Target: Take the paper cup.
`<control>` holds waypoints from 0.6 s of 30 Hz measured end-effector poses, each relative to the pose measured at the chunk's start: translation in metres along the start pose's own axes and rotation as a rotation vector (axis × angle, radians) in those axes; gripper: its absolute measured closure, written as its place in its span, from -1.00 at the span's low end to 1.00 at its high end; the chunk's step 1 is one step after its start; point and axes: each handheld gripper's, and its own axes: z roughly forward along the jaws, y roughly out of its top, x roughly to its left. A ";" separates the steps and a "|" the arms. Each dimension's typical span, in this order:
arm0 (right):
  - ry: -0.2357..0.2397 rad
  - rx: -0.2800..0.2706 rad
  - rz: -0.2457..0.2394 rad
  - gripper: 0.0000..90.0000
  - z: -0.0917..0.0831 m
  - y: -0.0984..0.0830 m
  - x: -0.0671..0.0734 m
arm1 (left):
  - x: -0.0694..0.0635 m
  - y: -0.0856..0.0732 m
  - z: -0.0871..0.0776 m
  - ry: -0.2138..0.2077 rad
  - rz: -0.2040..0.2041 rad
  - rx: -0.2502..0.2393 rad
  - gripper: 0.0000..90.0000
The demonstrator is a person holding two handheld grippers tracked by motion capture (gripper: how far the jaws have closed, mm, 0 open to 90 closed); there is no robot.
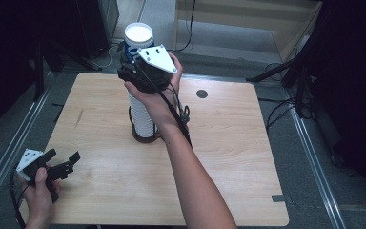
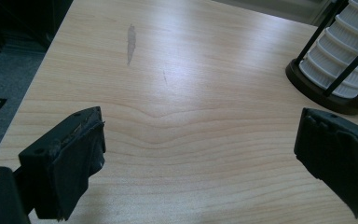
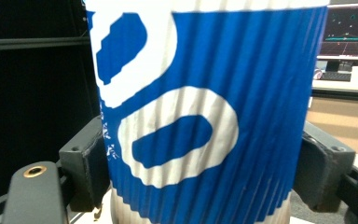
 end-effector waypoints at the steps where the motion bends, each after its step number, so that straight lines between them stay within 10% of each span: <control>1: -0.001 -0.001 -0.001 -0.58 -0.001 0.001 -0.001 | 0.000 0.000 0.000 0.000 0.000 0.000 -0.94; 18: -0.064 -0.039 0.005 -0.58 -0.029 0.010 -0.027 | 0.000 0.000 0.000 0.004 0.005 0.000 -0.94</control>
